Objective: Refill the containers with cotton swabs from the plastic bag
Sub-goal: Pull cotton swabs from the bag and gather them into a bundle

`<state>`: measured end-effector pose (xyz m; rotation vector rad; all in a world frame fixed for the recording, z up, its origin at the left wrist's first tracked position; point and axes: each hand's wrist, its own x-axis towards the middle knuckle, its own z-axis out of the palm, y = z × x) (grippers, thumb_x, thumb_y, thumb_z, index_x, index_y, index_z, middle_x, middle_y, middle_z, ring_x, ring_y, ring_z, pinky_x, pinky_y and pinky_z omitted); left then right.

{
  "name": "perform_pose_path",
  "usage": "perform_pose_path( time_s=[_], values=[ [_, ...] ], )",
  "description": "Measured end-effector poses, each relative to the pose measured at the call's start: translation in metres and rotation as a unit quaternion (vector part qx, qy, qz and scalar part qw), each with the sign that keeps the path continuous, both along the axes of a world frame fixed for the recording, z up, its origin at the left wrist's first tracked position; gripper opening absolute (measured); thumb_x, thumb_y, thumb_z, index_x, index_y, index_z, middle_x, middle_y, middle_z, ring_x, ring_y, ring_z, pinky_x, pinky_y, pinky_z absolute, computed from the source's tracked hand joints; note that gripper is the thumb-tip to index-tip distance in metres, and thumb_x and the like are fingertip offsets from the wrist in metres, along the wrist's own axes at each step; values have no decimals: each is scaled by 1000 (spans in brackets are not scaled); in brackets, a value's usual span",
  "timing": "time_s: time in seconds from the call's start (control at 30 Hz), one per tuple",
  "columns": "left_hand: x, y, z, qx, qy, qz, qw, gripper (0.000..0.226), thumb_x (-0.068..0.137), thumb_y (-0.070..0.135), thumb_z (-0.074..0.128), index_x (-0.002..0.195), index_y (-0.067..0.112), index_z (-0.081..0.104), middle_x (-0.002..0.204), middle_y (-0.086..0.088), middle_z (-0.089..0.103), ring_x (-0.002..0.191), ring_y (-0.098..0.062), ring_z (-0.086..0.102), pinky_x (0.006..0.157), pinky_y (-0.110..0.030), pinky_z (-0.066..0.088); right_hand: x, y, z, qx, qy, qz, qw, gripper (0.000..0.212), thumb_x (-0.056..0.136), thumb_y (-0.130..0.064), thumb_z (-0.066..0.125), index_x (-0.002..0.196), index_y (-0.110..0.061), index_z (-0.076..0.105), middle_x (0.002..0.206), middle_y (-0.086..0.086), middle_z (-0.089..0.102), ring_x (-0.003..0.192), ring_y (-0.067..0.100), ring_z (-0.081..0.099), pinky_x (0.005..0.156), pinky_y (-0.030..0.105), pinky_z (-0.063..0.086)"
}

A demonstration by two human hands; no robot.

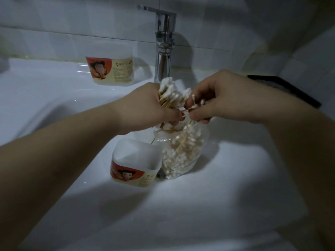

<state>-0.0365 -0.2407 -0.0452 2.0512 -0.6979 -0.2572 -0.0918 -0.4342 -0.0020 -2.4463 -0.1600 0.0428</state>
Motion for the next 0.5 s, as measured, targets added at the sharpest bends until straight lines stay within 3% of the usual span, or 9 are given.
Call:
perform_pose_path(
  time_s=[0.13, 0.3, 0.4, 0.5],
  values=[
    [0, 2, 1, 0, 16, 4, 1000, 13, 85, 17, 80, 96, 11, 75, 84, 2, 79, 77, -9, 74, 72, -26, 60, 0, -5, 2, -8, 2, -22, 1000, 17, 80, -5, 83, 87, -20, 78, 69, -1, 75, 62, 11, 73, 58, 14, 51],
    [-2, 2, 6, -90, 86, -28, 992, 9, 87, 13, 76, 95, 9, 74, 88, -7, 77, 82, -16, 72, 81, -37, 56, -1, -8, 8, 37, -40, -41, 998, 14, 81, -5, 83, 85, -17, 78, 69, 3, 75, 65, 15, 74, 66, 23, 59],
    [-3, 2, 11, -161, 150, -49, 974, 12, 83, 9, 76, 87, 16, 68, 73, 3, 70, 68, -7, 67, 64, -22, 52, -2, -9, 10, 50, -50, -45, 996, 13, 81, -5, 83, 87, -16, 78, 69, 3, 76, 64, 14, 74, 66, 20, 58],
    [0, 1, 9, -168, 135, 1, 977, 11, 87, 13, 77, 95, 13, 69, 77, 0, 68, 70, -11, 65, 65, -26, 50, -4, -9, 11, 64, -49, -42, 996, 14, 81, -3, 82, 89, -13, 78, 68, 1, 75, 62, 11, 73, 63, 14, 54]
  ],
)
